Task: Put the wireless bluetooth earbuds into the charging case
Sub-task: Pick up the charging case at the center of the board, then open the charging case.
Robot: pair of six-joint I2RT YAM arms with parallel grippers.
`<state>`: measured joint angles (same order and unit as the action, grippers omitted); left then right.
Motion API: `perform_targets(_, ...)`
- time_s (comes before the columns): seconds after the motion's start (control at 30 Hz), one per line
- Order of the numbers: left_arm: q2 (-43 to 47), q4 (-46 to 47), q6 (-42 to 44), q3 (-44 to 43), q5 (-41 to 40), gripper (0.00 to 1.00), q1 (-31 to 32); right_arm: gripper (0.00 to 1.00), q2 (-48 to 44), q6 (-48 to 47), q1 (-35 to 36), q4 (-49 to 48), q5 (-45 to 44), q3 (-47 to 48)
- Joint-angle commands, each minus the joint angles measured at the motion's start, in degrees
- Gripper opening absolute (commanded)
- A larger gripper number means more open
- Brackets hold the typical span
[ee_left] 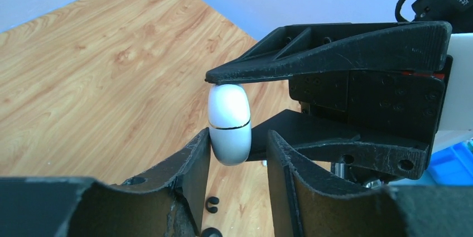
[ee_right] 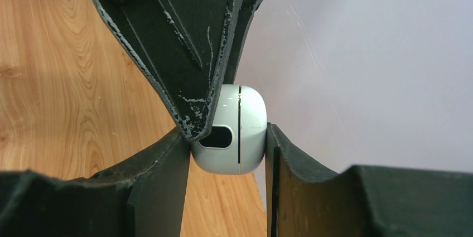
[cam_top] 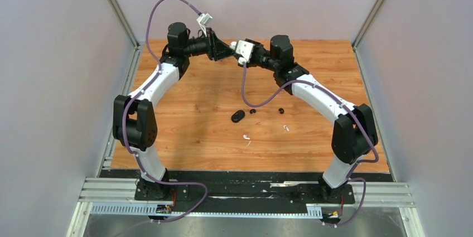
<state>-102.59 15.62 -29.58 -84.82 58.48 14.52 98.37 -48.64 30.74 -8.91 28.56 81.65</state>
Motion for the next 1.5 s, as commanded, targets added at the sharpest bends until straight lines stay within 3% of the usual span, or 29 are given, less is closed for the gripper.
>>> perform_targets(0.0, 0.0, 1.5, -0.2, -2.3, 0.2, 0.45, 0.0, 0.00, 0.1, 0.3, 0.8, -2.9, 0.4, 1.3)
perform_targets(0.13, -0.6, 2.5, -1.2, -2.4, -0.2, 0.37, 0.0, 0.00, -0.1, -0.8, 1.2, -2.9, 0.9, 1.0)
perform_targets(0.3, -1.3, 2.5, -1.8, -3.1, -0.4, 0.34, 0.0, 0.00, -0.6, -2.7, 1.9, -2.4, 1.4, 0.1)
perform_targets(0.37, -1.5, 2.9, -1.9, -3.1, -0.2, 0.24, 0.0, 0.05, -0.7, -2.8, 2.0, -2.1, 1.5, -0.1)
perform_targets(0.4, -1.5, 3.0, -2.0, -3.0, -0.2, 0.13, 0.0, 0.14, -0.6, -2.3, 2.0, -1.5, 1.6, 0.1)
perform_targets(0.47, -1.3, 3.4, -1.8, -2.8, -0.4, 0.01, 0.0, 0.36, -0.3, -0.9, 2.0, 1.0, 1.3, 1.0)
perform_targets(0.53, -1.1, 3.5, -1.2, -2.6, 0.0, 0.00, 0.0, 0.65, 0.4, 2.6, 1.8, 6.8, 0.9, 4.0)
perform_targets(0.67, -0.3, 3.8, 1.6, -1.8, 3.1, 0.00, -0.1, 0.86, 4.0, 12.4, -2.1, 28.5, 10.1, 18.9)
perform_targets(0.77, 1.4, 3.4, 6.6, 0.5, 6.1, 0.00, 0.0, 1.00, 6.4, 21.6, -6.4, 36.5, 18.7, 26.4)
perform_targets(0.87, 3.1, -2.3, 17.6, 2.1, 9.8, 0.00, 0.0, 1.00, 8.1, 28.3, -10.0, 39.6, 29.8, 29.7)
perform_targets(1.0, 5.4, -11.3, 31.7, 2.5, 11.7, 0.00, 0.1, 1.00, 8.5, 24.5, -11.0, 44.6, 35.5, 29.8)
perform_targets(1.1, 7.2, -12.1, 35.4, 2.7, 12.4, 0.00, 0.2, 1.00, 7.7, 19.7, -11.0, 47.0, 39.9, 28.0)
perform_targets(1.23, 8.4, -12.3, 37.6, 2.7, 13.1, 0.00, 0.6, 0.91, 8.5, 19.3, -10.9, 48.1, 43.0, 27.6)
perform_targets(1.47, 8.9, -18.2, 43.0, 1.2, 13.3, 0.00, 3.0, 0.78, 10.9, 21.6, -10.0, 45.2, 38.8, 29.3)
